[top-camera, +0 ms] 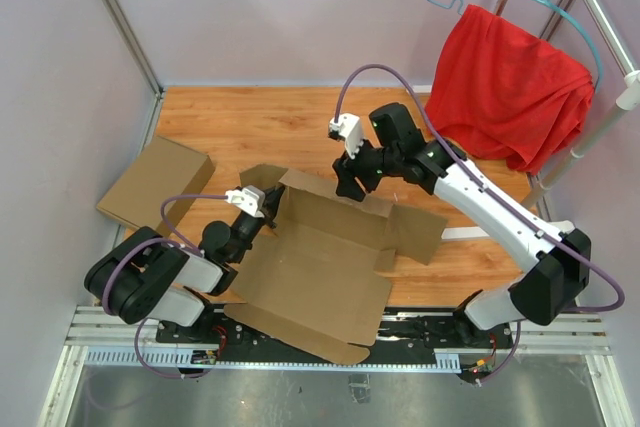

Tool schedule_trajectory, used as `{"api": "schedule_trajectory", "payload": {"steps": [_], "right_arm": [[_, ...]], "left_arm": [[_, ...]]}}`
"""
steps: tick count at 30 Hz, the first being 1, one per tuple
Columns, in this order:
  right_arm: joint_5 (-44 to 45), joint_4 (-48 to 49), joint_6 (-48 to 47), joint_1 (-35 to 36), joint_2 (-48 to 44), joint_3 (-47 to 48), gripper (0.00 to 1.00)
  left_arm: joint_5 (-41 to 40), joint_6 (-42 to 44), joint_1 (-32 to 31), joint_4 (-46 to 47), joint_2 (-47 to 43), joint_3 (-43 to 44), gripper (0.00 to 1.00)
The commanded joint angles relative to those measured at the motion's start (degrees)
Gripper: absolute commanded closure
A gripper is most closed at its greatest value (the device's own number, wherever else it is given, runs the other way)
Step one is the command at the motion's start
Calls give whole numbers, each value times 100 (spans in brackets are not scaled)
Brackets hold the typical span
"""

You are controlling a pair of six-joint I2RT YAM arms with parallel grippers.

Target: Fold the paper box

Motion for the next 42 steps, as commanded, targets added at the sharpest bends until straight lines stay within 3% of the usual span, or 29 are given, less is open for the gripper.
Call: {"api": "schedule_trajectory", "payload": {"steps": [1,4,8,19,27,42], "right_arm": [[459,-195,-55,140,-232,-168,45],[826,78,1,207,-542,-622,45],[1102,336,23,202,-647,-789,27],[75,-377,-275,134,-26,296,5],[-1122,-1051,-499,-231,799,1259,3],[-1561,-1002,-670,-226,1011,653,2]], "left_arm": [[-41,125,-77,1682,110,-61,96],[-86,162,-74,1679,86,-80,96],[-131,218,-103,1681,91,-88,97],[-225,318,-193,1683,39,-175,98],[-426,693,-434,1683,-76,-195,98],[-645,1046,-611,1690,-400,-230,98]]}}
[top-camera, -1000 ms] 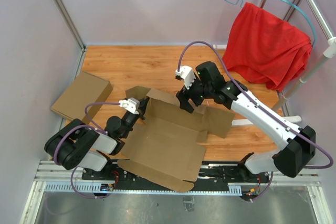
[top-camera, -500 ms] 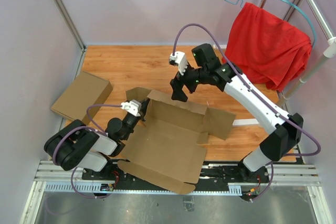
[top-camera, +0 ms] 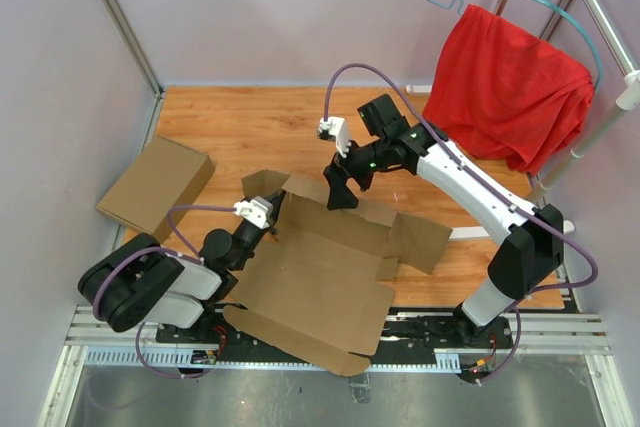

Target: Fold the paper box

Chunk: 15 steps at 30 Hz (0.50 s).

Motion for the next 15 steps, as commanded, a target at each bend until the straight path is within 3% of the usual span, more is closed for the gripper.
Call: {"api": "schedule_trajectory", "payload": {"steps": [1,15], "right_arm": [[-316,-58,-91,-34,83,-275,2],[-371,40,28,-32,279,-525,1]], "left_arm": [[-136,206,-50,1705,-154,-60,98],[-187,180,-48,1704,-131,-34,98]]}}
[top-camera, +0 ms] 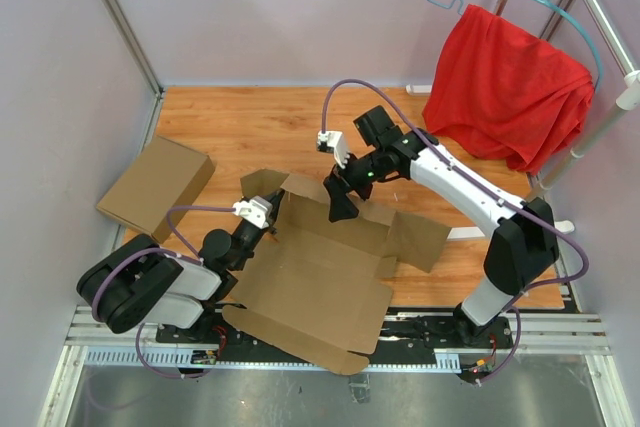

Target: Fold the paper box

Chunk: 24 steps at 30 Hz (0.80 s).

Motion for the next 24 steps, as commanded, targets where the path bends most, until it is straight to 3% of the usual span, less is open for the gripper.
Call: {"api": "schedule_trajectory", "payload": {"steps": [1,7,16,24], "right_arm": [[-151,-42,24,-32,168,46,1],[-93,-62,20,-32,213,47,5],[-25,-183,29,-32,313,141,28],[157,-237,54,-32,334,187,37]], "left_arm": [[-115,143,-48,1710,-61,-4,98],[-174,126,-48,1705,1,26,98],[-218,87,-48,1702,122,89,98],[-356,20,-48,1702,177,160,93]]}}
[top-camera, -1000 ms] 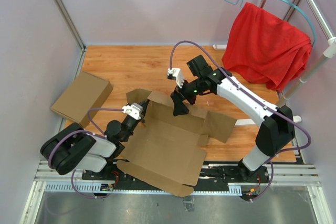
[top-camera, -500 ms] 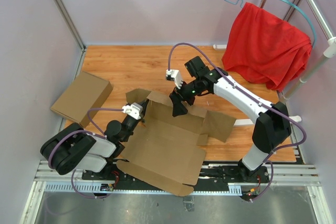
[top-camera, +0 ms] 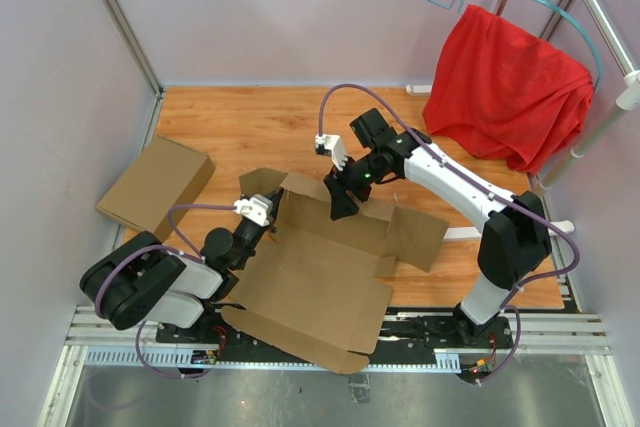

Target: Fold the paper box

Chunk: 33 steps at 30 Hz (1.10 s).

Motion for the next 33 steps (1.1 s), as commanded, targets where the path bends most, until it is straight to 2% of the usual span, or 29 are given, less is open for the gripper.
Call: {"api": "schedule_trajectory", "payload": {"steps": [1,10,14,17,21,25,27,29,33], "right_arm": [[153,-180,14,-35,37,197,40],[301,-210,46,-26,23,225,46],[545,-202,92,-31,-5,252,47],[718,-203,103,-33,-41,319,46],[866,-260,82,-41,-48,449,45],[871,-283,69,-58,-38,511,45],[835,-282,70,-67,-23,540,44],[795,-304,53,-84,-17,570,43],[701,-433,-69,-136,36,656,42]], "left_arm": [[-219,15,-49,1700,64,118,93],[-463,-82,-48,1693,106,154,87],[-644,-142,-48,1666,56,156,70],[-762,-138,-50,1646,-72,84,49],[-1105,-157,-50,1620,-580,-140,46],[-2259,-132,-49,1440,-1513,-361,38],[-2879,-82,-35,1064,-2001,-398,35],[-3313,-279,165,149,-2390,-257,33],[-3095,-1816,1173,-2268,-2518,362,30]]}}
